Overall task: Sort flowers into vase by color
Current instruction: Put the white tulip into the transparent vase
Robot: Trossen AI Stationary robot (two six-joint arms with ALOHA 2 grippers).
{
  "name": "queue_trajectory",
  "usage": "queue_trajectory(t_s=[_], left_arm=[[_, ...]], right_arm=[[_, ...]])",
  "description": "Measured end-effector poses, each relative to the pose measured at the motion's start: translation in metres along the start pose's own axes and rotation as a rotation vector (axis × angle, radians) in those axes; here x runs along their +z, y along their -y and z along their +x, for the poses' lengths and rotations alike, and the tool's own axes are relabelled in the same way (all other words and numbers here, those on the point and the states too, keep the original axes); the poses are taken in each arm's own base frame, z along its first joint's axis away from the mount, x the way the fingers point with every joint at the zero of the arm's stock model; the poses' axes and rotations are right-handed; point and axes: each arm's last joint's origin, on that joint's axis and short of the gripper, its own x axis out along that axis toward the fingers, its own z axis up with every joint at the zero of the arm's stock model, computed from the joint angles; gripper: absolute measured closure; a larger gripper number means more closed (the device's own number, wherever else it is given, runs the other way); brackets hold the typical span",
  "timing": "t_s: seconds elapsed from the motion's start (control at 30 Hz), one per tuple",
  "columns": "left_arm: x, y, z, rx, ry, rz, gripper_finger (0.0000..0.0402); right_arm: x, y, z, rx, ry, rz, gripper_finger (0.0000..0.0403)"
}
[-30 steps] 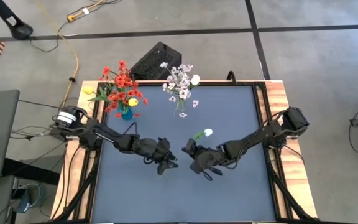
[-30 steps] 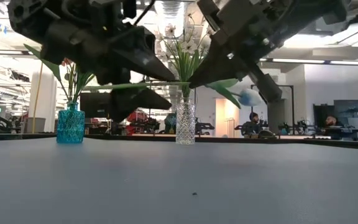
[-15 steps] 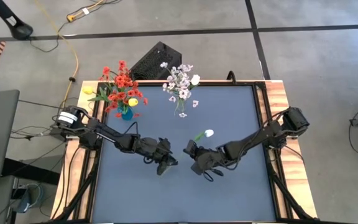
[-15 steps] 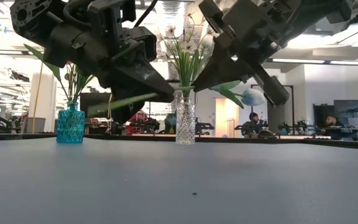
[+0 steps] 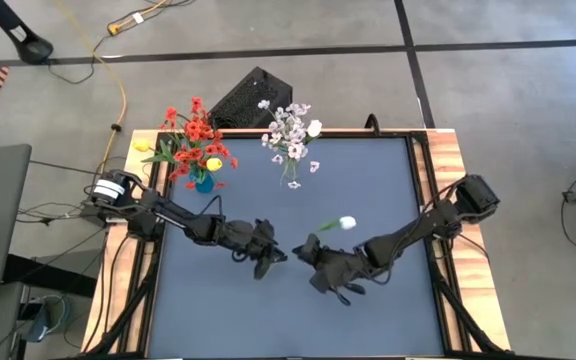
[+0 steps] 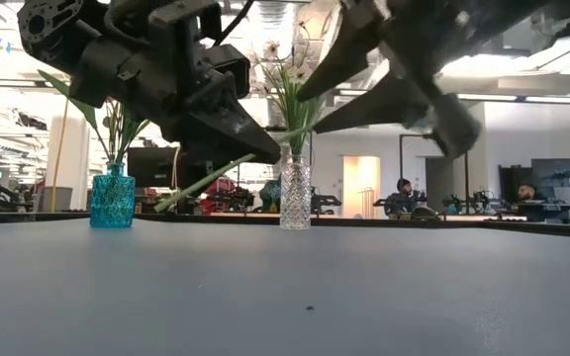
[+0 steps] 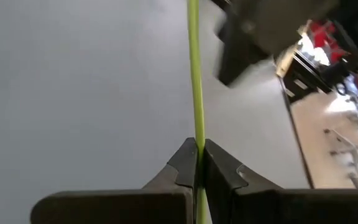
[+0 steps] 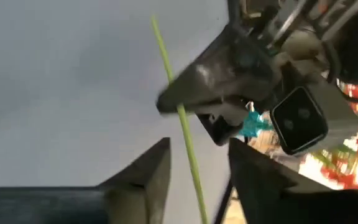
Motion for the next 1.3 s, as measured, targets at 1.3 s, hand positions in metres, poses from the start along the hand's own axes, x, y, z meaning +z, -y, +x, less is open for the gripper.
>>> queue_trajectory(t_s=[1.3], left_arm=[[0.02,0.051,-0.03,0.177,0.397,0.458,0.0401]], right_arm=[[-0.061,0.006,0.011,-0.242,0.818,1.175,0.0179]])
